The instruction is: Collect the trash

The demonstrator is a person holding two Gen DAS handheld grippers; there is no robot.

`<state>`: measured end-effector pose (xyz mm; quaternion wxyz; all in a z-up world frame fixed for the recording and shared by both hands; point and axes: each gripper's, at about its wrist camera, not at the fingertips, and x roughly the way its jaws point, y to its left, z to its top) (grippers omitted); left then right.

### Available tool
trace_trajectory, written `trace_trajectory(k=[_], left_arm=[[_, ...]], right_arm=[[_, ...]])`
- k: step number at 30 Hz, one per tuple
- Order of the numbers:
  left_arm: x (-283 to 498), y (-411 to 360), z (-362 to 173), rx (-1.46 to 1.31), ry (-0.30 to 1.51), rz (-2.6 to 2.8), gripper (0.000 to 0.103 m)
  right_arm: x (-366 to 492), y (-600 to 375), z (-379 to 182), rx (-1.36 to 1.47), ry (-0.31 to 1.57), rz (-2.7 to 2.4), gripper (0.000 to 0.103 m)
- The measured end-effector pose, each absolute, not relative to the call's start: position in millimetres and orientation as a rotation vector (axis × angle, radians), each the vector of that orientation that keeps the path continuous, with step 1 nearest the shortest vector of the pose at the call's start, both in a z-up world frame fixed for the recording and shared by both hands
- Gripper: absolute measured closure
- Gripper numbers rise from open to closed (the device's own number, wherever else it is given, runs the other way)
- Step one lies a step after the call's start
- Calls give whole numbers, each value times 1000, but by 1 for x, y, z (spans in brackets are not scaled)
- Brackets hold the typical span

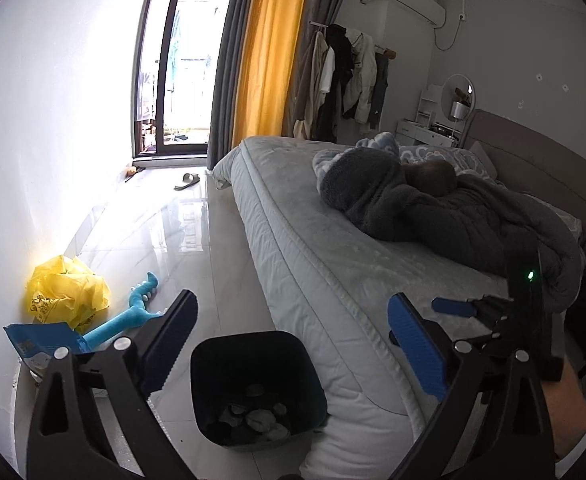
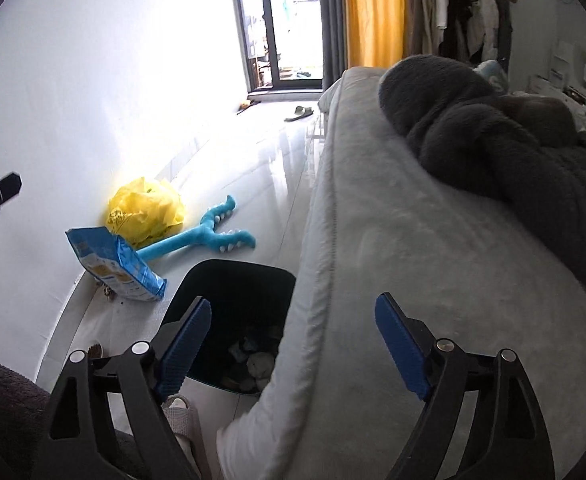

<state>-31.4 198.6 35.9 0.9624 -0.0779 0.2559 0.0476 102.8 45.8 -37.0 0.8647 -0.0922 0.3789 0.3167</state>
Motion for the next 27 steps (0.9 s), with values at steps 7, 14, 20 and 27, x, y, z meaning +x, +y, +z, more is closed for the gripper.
trace_trajectory(k=[7, 14, 20, 27], left_arm=[[-57, 161, 37, -107, 504, 116, 5], [-78, 145, 47, -91, 468, 167, 3], [-92, 135, 44, -51, 474, 149, 3], [-97, 126, 37, 11, 471, 159, 3]], right_arm=[[64, -28, -7, -195, 689, 594, 4], [29, -99, 26, -126, 593, 525, 3], [-5, -137, 44, -123, 545, 500, 3], [-22, -164, 39, -77, 558, 406, 3]])
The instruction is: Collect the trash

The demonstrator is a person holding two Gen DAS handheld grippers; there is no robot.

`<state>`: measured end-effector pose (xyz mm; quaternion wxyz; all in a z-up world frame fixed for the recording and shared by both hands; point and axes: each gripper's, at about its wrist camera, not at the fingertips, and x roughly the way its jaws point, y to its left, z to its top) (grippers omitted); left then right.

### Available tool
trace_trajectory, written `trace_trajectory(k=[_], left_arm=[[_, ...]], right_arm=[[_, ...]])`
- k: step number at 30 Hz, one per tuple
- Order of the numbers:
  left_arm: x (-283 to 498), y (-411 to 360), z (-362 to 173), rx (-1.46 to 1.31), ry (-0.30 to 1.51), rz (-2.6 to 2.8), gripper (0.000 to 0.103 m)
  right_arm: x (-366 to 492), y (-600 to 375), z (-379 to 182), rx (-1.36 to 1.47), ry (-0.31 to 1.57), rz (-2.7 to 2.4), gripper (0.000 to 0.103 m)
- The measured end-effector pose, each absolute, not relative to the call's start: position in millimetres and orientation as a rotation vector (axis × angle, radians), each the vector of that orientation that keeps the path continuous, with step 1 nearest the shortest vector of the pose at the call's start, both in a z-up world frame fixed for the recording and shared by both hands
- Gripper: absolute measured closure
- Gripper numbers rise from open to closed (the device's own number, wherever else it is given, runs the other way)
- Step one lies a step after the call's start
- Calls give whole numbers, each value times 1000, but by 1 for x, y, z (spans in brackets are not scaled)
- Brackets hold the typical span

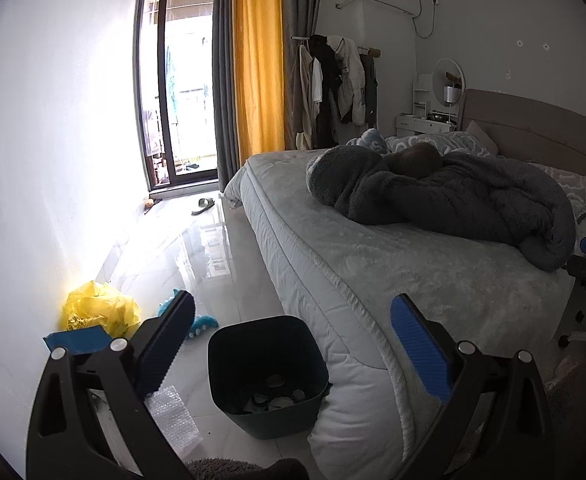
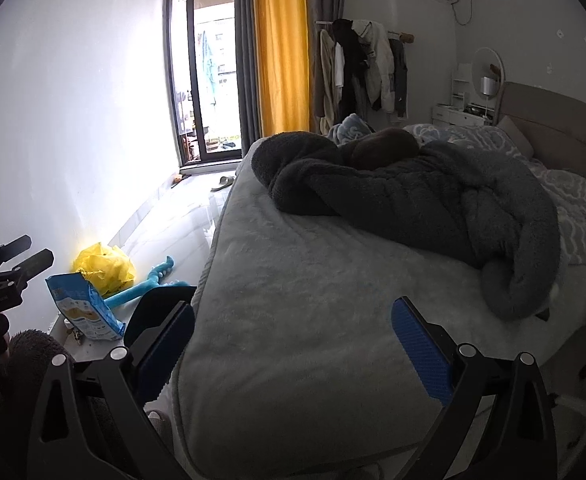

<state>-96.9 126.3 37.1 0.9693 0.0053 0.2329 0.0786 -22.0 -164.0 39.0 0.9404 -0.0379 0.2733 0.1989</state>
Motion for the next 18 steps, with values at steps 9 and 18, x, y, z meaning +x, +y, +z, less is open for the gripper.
trace_trajectory(k=[9, 18], left_arm=[[-102, 137, 30, -38, 481, 137, 3], [-104, 134, 26, -28, 494, 109, 3]], right_arm=[[-41, -180, 38, -66, 530, 411, 3], [-45, -195, 39, 10, 502, 440, 3]])
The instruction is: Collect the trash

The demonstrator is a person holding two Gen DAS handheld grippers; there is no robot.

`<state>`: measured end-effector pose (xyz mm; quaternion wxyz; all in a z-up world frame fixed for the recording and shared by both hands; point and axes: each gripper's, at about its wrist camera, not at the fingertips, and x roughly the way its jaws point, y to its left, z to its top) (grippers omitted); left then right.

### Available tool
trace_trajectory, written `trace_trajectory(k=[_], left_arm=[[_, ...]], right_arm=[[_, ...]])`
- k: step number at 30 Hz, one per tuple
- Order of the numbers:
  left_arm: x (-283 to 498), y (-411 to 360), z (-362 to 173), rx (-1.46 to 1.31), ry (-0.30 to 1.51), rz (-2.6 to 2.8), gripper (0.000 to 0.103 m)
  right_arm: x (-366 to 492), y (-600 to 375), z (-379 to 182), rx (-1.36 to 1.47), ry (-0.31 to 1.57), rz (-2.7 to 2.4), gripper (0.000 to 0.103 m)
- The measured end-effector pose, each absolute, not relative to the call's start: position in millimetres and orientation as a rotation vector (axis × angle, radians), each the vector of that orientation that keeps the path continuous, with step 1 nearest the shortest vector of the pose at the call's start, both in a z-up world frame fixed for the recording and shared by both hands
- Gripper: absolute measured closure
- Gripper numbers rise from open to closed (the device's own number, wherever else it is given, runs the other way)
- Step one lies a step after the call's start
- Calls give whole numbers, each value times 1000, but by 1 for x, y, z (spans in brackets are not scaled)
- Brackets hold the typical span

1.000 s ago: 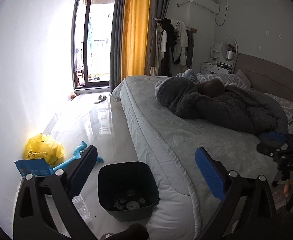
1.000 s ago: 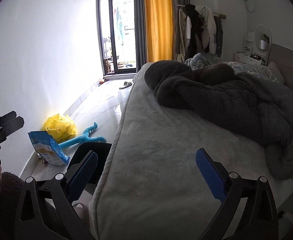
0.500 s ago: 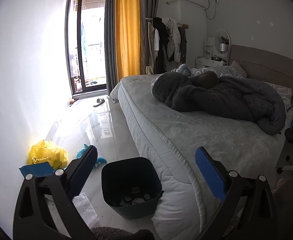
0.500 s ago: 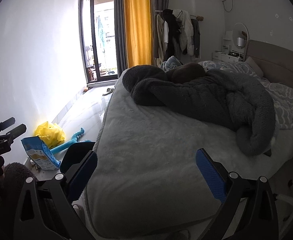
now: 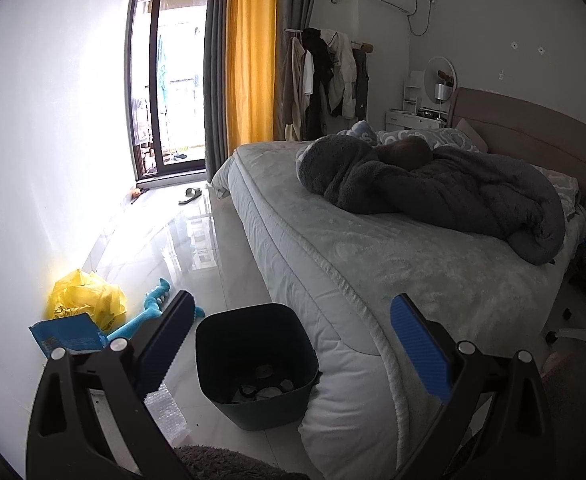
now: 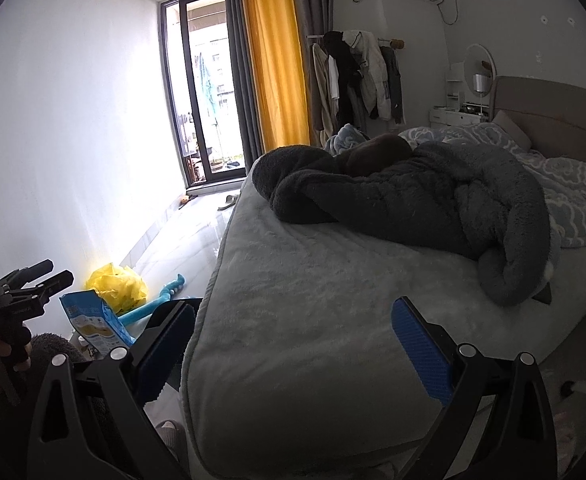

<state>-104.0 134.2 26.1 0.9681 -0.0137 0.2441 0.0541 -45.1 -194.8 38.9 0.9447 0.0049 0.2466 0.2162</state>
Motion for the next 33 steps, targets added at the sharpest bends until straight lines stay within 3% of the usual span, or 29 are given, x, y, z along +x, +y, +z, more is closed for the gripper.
trace_trajectory(k=[33], left_arm=[[-108, 143, 26, -66, 486, 117, 3]], right_arm=[[-48, -181, 39, -51, 505, 468, 3]])
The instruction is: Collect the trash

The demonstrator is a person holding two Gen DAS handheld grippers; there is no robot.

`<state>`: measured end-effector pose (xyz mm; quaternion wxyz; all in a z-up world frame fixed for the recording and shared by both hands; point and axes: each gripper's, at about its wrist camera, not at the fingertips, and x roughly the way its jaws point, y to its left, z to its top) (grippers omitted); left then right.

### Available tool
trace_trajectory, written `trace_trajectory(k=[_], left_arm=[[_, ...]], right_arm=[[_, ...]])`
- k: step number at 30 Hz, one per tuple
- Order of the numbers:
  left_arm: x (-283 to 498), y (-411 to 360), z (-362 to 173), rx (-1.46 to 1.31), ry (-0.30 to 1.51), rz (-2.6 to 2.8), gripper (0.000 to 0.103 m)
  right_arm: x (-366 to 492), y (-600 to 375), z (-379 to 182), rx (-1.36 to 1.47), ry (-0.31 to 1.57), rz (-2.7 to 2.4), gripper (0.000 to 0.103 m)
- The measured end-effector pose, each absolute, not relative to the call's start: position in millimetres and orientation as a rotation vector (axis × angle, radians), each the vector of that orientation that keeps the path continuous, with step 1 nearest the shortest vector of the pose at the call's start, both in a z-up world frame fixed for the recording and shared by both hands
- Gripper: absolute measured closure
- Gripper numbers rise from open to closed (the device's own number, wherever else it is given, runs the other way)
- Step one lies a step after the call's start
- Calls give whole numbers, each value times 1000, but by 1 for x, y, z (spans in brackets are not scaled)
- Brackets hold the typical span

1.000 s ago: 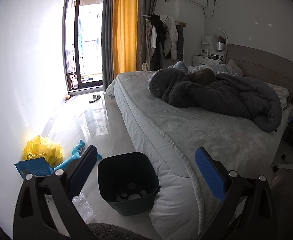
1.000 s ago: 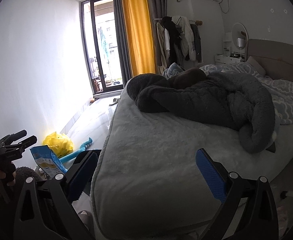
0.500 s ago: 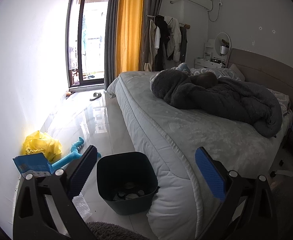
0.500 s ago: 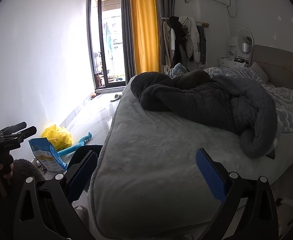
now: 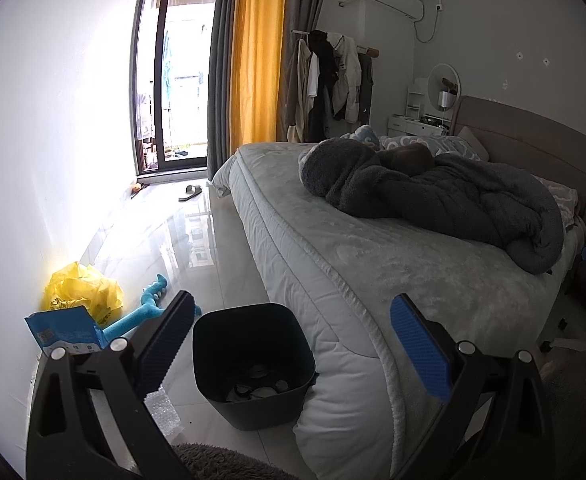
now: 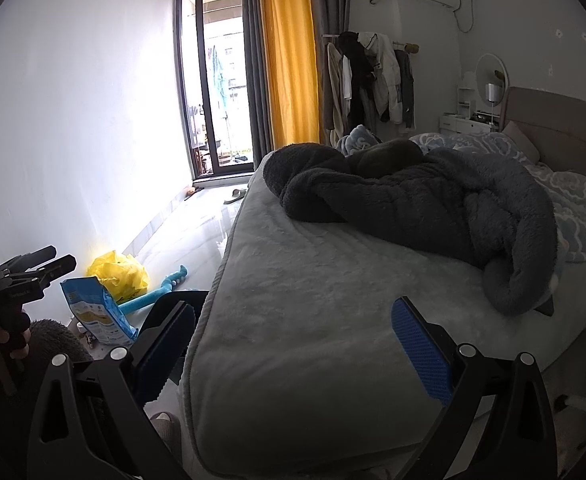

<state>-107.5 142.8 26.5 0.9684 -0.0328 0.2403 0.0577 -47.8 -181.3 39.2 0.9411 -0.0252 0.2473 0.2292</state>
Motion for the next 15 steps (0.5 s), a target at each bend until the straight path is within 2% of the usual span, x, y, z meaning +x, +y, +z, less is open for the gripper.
trace_trajectory(k=[15], left_arm=[[-108, 143, 26, -76, 488, 118, 3]], right_arm=[[-47, -182, 39, -52, 507, 472, 3]])
